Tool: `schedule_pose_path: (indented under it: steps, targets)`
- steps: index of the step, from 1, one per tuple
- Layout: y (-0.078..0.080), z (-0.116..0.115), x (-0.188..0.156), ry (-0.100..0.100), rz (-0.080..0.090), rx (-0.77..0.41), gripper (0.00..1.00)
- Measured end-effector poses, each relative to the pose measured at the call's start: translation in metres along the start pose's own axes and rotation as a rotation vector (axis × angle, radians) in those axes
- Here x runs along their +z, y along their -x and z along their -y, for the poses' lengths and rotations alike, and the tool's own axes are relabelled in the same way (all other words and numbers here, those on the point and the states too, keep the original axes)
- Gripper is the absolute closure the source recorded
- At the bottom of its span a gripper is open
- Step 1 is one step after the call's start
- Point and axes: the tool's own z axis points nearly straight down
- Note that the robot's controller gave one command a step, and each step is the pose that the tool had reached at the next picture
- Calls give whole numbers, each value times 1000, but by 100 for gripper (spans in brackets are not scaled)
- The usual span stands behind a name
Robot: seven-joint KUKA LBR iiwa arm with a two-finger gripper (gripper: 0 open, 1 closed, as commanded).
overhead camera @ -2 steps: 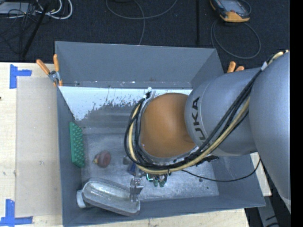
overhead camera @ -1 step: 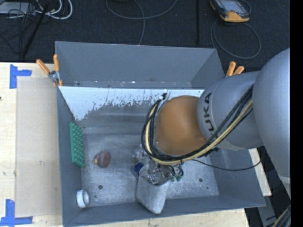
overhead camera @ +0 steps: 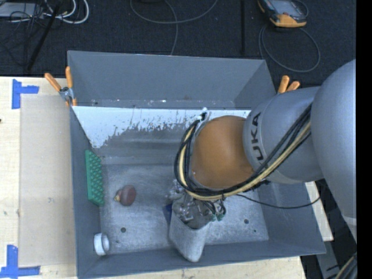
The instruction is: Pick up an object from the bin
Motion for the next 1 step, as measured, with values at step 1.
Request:
schedule_pose_path:
  steps: [1]
  targets:
    - [-11,91,-162,-1,-11,-349,100]
